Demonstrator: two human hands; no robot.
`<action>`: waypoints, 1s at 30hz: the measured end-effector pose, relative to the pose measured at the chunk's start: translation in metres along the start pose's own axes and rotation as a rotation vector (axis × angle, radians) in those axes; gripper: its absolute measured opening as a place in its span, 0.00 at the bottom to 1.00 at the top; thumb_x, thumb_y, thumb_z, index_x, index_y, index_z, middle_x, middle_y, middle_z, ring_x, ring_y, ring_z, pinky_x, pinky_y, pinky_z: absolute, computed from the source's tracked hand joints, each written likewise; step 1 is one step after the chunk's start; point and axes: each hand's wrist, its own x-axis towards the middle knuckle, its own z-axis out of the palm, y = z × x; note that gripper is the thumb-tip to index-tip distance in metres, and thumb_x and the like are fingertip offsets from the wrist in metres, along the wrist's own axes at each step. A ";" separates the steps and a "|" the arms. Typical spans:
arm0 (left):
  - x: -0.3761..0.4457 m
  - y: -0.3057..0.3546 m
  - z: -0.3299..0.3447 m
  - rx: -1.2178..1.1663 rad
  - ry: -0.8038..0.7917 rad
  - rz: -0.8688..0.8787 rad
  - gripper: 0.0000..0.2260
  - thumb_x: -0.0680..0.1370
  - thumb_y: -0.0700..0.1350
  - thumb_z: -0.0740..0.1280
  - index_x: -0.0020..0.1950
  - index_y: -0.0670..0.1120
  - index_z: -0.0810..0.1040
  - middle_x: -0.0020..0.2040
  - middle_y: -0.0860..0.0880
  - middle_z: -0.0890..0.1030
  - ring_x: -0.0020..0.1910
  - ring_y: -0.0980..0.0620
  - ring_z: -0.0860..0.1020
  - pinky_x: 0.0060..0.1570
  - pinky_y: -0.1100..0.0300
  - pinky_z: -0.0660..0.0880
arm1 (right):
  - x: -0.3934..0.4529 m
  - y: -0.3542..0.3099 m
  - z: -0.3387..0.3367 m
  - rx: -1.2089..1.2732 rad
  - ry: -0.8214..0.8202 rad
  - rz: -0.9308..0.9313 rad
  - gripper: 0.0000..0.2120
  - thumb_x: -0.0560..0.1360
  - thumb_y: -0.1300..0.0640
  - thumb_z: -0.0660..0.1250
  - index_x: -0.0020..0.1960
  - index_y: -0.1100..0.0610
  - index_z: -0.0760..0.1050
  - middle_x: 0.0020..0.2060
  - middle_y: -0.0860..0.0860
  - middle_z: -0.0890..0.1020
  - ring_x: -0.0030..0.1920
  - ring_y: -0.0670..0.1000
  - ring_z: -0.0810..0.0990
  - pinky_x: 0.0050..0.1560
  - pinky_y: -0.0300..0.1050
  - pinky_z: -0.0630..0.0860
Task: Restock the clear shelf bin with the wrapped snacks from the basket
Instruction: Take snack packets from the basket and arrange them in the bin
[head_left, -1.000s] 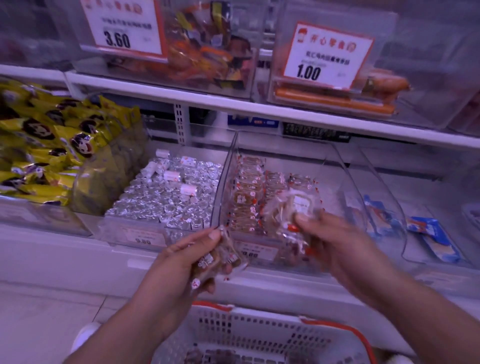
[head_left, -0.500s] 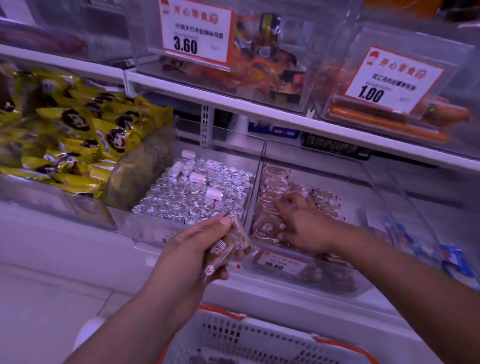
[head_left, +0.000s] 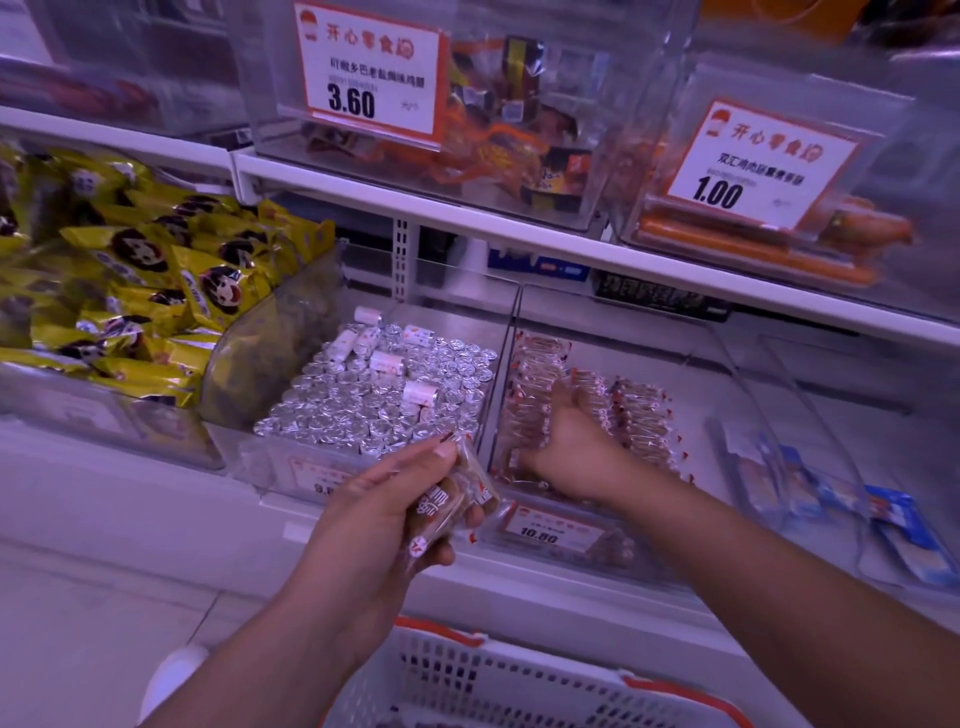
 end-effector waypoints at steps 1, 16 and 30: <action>0.000 -0.001 0.000 -0.001 0.003 -0.003 0.14 0.66 0.47 0.75 0.50 0.44 0.86 0.38 0.41 0.83 0.30 0.49 0.81 0.20 0.63 0.70 | 0.002 -0.002 0.001 0.000 0.008 -0.008 0.45 0.75 0.54 0.71 0.80 0.57 0.45 0.79 0.61 0.46 0.74 0.63 0.66 0.72 0.50 0.68; 0.000 -0.003 0.001 -0.012 0.026 -0.015 0.17 0.67 0.46 0.75 0.55 0.42 0.84 0.42 0.41 0.84 0.32 0.47 0.83 0.20 0.63 0.70 | 0.011 0.029 0.003 -0.322 0.079 -0.459 0.39 0.80 0.48 0.63 0.81 0.58 0.45 0.81 0.54 0.46 0.80 0.55 0.43 0.77 0.45 0.40; -0.003 -0.001 0.005 -0.007 0.024 -0.048 0.09 0.67 0.48 0.74 0.45 0.48 0.87 0.40 0.42 0.84 0.32 0.49 0.83 0.21 0.64 0.71 | -0.001 0.015 -0.014 -0.286 -0.025 -0.330 0.41 0.79 0.47 0.61 0.81 0.56 0.38 0.80 0.54 0.42 0.80 0.50 0.40 0.78 0.56 0.37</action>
